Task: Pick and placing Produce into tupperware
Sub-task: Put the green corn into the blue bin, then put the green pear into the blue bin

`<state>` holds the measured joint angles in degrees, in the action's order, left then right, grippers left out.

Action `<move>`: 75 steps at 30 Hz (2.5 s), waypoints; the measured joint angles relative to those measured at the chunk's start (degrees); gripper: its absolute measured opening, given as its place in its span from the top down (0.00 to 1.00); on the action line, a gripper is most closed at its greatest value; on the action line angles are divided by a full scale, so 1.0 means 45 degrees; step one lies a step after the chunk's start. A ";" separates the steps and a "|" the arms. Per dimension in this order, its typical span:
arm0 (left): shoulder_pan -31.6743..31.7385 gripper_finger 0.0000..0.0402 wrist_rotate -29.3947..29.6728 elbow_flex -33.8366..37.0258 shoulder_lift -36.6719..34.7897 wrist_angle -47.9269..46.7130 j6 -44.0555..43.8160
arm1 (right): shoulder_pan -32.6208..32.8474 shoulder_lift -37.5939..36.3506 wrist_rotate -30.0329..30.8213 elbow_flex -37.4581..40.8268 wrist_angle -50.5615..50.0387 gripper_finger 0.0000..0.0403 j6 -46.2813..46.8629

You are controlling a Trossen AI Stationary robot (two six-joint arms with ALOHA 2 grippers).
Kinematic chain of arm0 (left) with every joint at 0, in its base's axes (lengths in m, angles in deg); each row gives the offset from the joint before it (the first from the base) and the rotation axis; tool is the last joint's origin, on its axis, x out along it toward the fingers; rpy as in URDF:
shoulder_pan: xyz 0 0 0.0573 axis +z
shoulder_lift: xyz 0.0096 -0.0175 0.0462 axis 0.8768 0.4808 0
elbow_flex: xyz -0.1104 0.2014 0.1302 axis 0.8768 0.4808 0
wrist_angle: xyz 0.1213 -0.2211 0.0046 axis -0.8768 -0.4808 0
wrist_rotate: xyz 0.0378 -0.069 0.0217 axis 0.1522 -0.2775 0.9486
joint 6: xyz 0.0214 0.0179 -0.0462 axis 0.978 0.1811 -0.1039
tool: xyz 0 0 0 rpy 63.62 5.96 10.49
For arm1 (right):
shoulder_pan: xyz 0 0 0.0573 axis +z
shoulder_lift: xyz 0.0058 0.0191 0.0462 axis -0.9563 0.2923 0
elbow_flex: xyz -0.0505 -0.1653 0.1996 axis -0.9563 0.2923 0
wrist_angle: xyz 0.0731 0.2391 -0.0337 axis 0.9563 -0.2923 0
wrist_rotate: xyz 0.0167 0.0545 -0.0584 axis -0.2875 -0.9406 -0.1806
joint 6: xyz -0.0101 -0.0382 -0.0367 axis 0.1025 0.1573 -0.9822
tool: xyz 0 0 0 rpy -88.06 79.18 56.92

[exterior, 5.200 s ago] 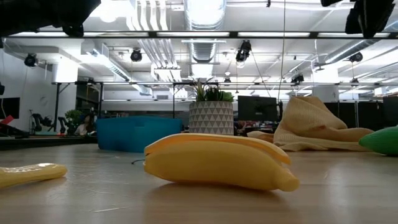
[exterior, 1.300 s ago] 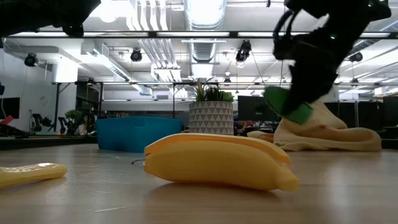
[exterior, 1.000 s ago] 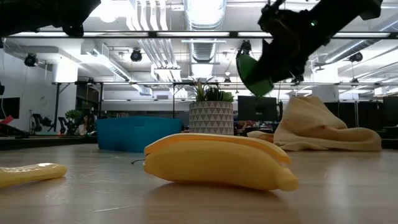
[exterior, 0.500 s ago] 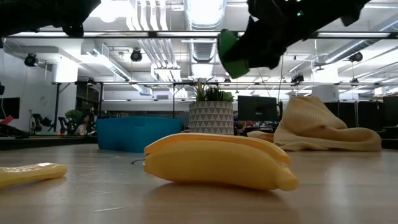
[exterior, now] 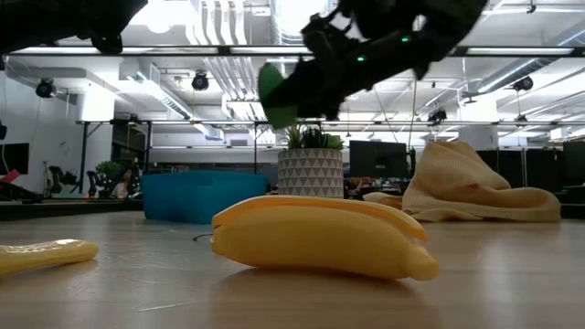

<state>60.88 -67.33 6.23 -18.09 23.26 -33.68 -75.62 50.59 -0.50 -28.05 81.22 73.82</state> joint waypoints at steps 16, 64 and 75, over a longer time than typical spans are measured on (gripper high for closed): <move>0.0000 0.62 0.0000 0.0000 -0.0101 -0.0012 0.0000 | -0.1470 0.4032 -0.1336 -0.7328 -0.7034 0.46 -0.0393; 0.0000 0.62 -0.0004 0.0000 -0.0170 -0.0141 0.0000 | -0.1732 0.7783 -0.1545 -1.2954 -1.3553 0.33 -0.0705; -0.0002 0.62 -0.0005 0.0000 -0.0170 -0.0146 0.0000 | -0.1705 0.7702 -0.1855 -1.3732 -1.3488 0.35 -0.0931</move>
<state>60.87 -67.35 6.23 -18.85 22.61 -33.68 -83.30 85.25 -8.85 -89.84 20.53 69.63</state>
